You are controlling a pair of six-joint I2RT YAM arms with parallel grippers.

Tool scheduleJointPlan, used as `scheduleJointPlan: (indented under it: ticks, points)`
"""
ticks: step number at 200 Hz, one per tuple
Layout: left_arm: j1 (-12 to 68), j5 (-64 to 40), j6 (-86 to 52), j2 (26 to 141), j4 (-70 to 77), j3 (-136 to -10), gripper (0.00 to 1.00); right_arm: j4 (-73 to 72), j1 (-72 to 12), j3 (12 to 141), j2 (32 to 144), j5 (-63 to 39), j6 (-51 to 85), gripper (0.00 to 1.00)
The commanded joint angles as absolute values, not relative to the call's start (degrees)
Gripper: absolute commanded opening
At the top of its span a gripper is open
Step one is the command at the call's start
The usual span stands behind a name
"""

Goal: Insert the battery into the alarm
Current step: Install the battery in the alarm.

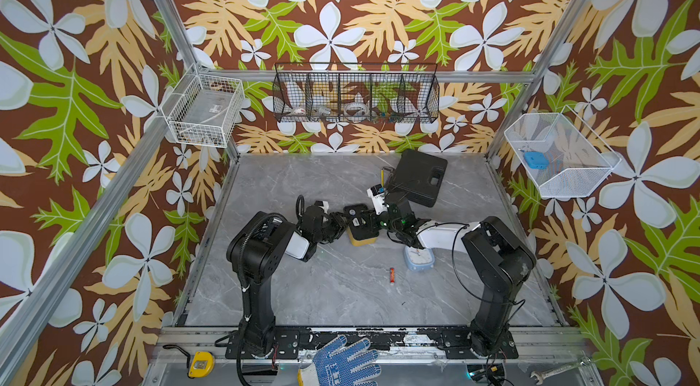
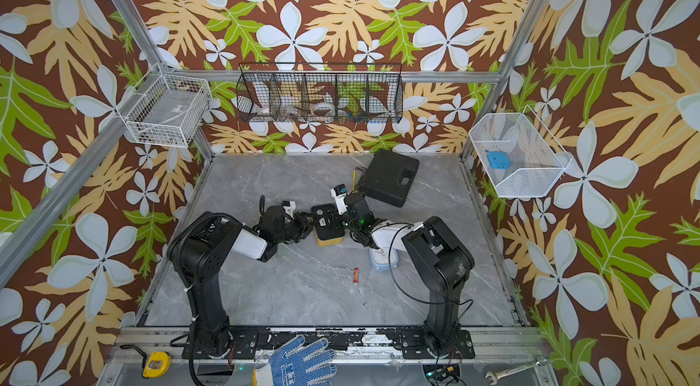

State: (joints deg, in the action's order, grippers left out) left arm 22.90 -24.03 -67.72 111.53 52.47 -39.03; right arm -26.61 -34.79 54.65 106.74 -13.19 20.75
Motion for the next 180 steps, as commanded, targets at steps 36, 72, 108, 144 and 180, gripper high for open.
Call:
scheduleJointPlan:
  ticks: [36, 72, 108, 144, 180]
  points:
    - [22.85, -23.77, -66.73, 112.05, 52.02, -39.39, 0.31, -27.64, -35.51, 52.43, 107.22, -7.97, 19.42, 0.06]
    - [22.85, -23.22, -66.62, 112.05, 51.75, -39.38, 0.31, -28.48, -35.92, 51.53, 107.64, -7.55, 19.89, 0.06]
    - [22.85, -22.70, -66.27, 112.03, 51.47, -39.42, 0.31, -31.13, -37.59, 47.73, 106.64, -3.62, 18.81, 0.07]
    - [22.85, -22.47, -65.08, 111.57, 50.51, -39.22, 0.31, -30.24, -37.70, 48.03, 107.57, -3.91, 18.70, 0.08]
    - [22.85, -22.60, -62.83, 112.05, 48.85, -40.53, 0.31, -28.75, -37.92, 46.69, 106.70, -5.35, 18.83, 0.12]
